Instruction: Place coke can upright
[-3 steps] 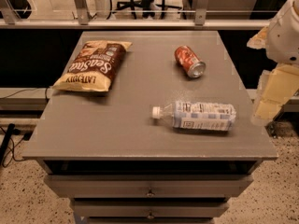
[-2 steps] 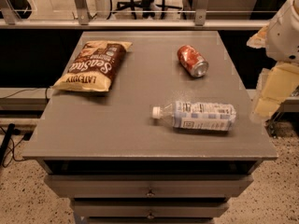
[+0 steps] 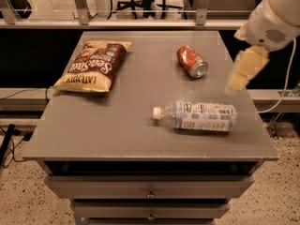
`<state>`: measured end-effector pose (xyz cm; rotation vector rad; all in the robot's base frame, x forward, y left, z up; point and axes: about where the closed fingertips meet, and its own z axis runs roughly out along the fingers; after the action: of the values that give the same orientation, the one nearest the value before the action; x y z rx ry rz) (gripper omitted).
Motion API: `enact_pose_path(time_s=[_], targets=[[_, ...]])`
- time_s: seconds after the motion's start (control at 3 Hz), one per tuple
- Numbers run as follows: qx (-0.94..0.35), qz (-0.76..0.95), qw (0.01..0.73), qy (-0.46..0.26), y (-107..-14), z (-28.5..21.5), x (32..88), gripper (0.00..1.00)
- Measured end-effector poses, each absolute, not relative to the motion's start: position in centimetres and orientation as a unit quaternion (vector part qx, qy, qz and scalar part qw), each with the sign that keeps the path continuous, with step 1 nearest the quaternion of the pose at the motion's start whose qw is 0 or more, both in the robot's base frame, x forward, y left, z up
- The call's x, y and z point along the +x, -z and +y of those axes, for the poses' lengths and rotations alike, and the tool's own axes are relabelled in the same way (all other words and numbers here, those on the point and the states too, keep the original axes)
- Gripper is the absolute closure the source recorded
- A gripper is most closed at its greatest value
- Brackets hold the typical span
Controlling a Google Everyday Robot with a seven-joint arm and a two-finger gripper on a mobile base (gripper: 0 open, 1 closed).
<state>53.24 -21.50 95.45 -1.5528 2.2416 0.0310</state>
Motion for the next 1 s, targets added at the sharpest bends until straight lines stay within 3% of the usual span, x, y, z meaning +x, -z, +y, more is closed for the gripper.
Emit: enact_pose_path(time_s=[0.33,1.0], targets=[[-0.497,0.834,0.237,-0.04,-93.7,-18.3,61.6,0.0],[-0.471,0.848,0.24,-0.052,-93.2,-17.6,62.9,0.0]])
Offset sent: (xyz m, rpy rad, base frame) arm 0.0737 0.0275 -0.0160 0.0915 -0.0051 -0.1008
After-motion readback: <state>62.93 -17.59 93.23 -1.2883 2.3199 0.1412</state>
